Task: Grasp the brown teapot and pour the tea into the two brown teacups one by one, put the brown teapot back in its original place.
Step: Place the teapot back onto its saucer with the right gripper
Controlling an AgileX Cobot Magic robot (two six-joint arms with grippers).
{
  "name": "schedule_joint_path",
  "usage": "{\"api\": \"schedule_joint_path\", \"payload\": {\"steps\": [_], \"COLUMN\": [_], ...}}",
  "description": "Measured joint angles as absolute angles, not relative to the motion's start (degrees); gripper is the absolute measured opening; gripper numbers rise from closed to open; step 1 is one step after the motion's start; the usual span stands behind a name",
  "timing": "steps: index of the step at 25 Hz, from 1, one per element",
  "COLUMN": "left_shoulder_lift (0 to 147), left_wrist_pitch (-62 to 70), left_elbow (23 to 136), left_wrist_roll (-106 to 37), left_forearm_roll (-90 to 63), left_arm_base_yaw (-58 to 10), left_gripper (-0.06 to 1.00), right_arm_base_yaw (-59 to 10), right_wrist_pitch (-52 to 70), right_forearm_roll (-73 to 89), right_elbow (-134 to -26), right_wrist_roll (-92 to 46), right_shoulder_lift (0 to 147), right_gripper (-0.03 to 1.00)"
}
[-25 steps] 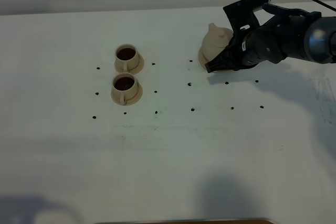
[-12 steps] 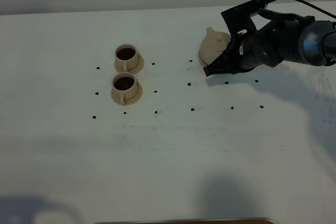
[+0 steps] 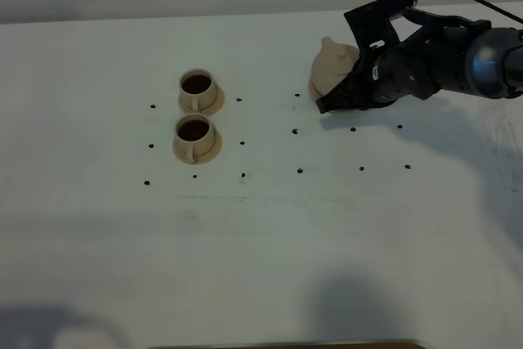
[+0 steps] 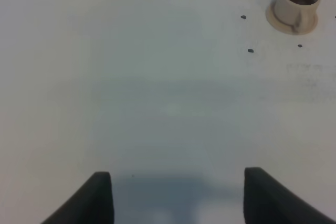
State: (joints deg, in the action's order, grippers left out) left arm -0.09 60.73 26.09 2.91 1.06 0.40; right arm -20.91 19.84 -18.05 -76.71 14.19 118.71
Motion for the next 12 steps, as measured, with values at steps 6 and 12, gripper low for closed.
{"api": "schedule_joint_path", "payload": {"steps": [6,12], "left_shoulder_lift": [-0.09,-0.09], "left_wrist_pitch": [60.73,60.73], "left_elbow": [26.09,26.09], "left_wrist_roll": [2.91,2.91], "left_forearm_roll": [1.06,1.06], "left_arm_base_yaw": [0.4,0.4], "left_gripper": [0.6,0.6], "right_arm_base_yaw": [-20.54,-20.54], "right_wrist_pitch": [20.72,21.31], "right_forearm_roll": [-18.1,-18.1], "right_elbow": [-76.71,-76.71], "right_wrist_roll": [14.19,14.19], "right_shoulder_lift": [118.71,118.71], "right_gripper": [0.09,0.09]}}
